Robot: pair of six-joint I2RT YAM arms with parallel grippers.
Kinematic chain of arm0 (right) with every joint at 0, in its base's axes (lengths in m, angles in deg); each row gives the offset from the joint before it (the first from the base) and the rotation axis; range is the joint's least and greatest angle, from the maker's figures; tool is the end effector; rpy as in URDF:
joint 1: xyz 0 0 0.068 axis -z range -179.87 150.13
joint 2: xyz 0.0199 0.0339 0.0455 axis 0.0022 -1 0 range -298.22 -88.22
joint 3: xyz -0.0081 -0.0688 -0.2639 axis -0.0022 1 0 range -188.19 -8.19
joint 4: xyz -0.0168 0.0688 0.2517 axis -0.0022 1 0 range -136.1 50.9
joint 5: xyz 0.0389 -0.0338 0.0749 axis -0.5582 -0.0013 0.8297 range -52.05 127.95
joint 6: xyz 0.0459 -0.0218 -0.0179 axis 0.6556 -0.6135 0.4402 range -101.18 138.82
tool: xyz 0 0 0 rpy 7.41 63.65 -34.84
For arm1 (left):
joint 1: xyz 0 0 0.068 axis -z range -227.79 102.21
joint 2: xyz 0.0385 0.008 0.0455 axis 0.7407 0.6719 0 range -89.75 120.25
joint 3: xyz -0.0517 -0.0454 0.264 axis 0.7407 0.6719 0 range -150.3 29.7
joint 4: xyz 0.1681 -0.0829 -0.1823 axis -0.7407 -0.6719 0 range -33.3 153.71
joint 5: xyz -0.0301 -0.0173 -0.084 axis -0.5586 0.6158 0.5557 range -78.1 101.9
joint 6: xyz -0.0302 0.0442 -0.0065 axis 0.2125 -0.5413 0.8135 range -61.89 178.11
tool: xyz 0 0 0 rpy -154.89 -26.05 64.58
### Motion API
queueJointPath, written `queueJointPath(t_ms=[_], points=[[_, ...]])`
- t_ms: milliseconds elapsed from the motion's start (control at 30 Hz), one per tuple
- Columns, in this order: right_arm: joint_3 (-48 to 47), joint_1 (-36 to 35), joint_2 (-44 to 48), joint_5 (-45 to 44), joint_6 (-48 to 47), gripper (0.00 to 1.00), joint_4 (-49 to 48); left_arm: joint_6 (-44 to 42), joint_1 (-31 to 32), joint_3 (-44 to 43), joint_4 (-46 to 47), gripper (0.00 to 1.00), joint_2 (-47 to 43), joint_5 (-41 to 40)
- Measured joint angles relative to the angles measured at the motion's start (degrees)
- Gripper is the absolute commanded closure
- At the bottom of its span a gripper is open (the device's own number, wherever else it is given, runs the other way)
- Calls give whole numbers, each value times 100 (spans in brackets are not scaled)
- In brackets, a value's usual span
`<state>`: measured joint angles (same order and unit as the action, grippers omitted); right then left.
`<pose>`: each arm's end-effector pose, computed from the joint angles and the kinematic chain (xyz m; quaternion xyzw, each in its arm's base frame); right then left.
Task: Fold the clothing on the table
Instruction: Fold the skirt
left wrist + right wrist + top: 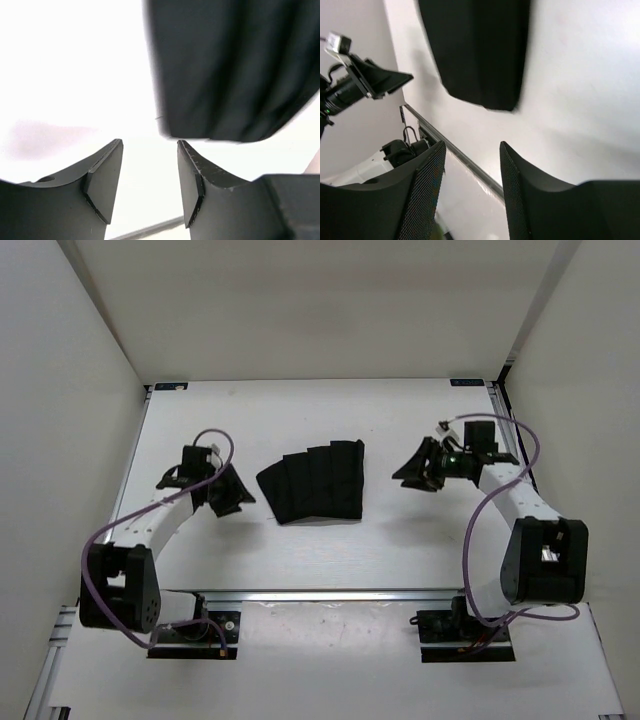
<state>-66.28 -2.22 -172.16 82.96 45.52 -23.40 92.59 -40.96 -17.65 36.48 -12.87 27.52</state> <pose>0.3032 0.0376 0.2489 0.0498 0.8732 0.4286 0.2267 0.2592 -0.0407 0.2116 -0.1891 0.9311 -0.2218 0.2193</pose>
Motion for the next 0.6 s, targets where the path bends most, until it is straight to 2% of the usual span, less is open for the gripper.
queueJointPath(t_ms=[167, 333, 467, 600], points=[[1049, 509, 275, -50, -17, 47, 59, -188, -354, 990, -684, 37, -380, -50], [1298, 634, 308, -13, -22, 49, 76, -367, -474, 846, -1051, 37, -798, -195], [1298, 590, 256, 35, -35, 49, -15, -426, -531, 721, -957, 38, -916, -140], [1207, 483, 33, 101, -55, 50, -7, -407, -619, 997, -835, 41, -1025, 28]])
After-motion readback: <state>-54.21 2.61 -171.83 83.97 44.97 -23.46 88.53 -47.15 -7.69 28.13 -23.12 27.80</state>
